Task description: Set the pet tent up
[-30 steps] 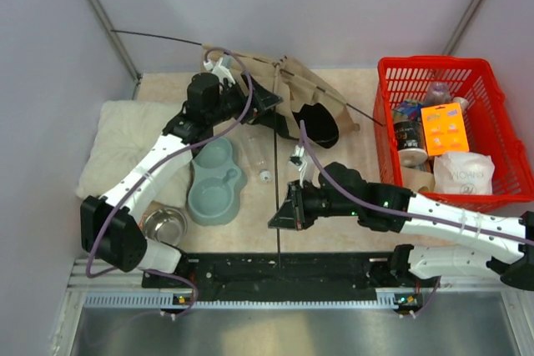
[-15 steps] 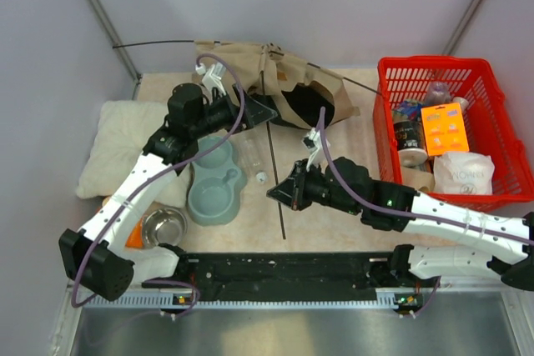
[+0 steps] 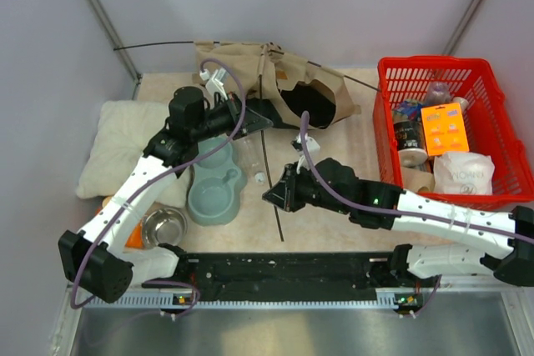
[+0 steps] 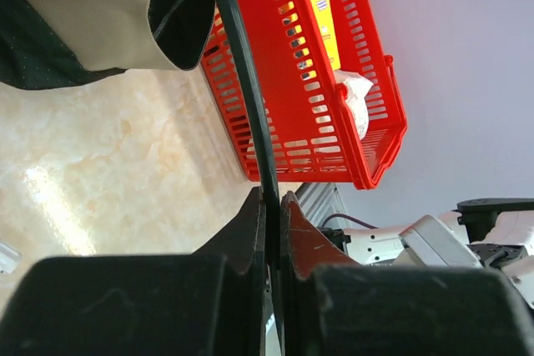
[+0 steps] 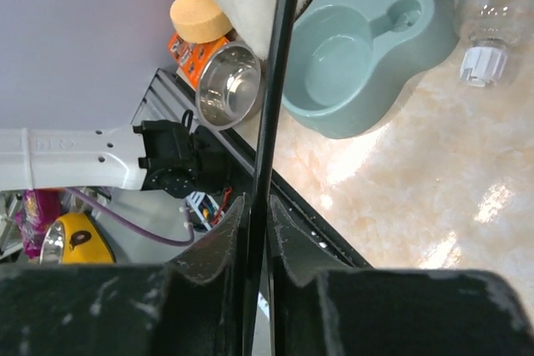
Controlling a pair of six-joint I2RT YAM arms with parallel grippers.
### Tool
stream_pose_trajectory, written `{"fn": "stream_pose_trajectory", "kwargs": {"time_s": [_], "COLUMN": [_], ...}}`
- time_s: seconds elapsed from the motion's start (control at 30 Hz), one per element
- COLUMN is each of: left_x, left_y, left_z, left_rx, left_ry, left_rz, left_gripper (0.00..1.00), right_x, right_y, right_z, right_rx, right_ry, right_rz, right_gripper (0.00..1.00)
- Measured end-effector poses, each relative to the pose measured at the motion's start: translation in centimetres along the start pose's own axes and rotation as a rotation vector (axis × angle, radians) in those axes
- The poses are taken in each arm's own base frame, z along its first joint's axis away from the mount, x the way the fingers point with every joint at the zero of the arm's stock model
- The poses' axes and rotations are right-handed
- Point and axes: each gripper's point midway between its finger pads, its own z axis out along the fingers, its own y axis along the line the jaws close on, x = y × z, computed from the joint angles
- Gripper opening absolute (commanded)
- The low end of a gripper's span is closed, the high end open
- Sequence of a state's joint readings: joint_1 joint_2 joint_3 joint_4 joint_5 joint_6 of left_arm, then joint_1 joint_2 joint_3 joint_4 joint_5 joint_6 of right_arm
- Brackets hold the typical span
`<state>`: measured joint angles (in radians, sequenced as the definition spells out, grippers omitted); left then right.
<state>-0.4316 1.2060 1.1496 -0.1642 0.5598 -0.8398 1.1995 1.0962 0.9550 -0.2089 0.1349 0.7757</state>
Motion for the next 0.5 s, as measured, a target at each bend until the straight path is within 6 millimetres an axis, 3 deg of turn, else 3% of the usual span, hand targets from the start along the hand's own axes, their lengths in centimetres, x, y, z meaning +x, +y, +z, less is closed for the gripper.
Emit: {"fn": "stream_pose_trajectory", "kwargs": {"time_s": [0.07,0.13,0.23,0.43,0.5], "left_x": [0.2,0.4,0.4,0.3,0.3], "left_y": [0.2,0.3,0.3,0.2,0.2], "left_z": [0.0,0.0,0.0,0.0,0.0], "left_rx": [-0.011,-0.019,-0.018,-0.018,-0.019], "left_ry": [0.005,0.014,0.015,0.010,0.009], "left_rz": [-0.015,-0.030,-0.041,-0.051,-0.054], "left_gripper": [0.00,0.00,0.00,0.00,0.00], "right_x": [0.0,-0.3,-0.8,0.5,1.2], "right_y": [0.0,0.3,0.9,1.4,1.3], "right_z": [0.1,0.0,-0.2,0.4,0.7], "right_rx": [-0.002,-0.010,-0.030,-0.062,-0.068], "right_ry": [0.003,-0.005,-0.006,0.054,0.082], "right_rz": [-0.009,-0.010,-0.020,-0.026,-0.033], "right_gripper": [0.38,0.47,0.50,0.46,0.24]}}
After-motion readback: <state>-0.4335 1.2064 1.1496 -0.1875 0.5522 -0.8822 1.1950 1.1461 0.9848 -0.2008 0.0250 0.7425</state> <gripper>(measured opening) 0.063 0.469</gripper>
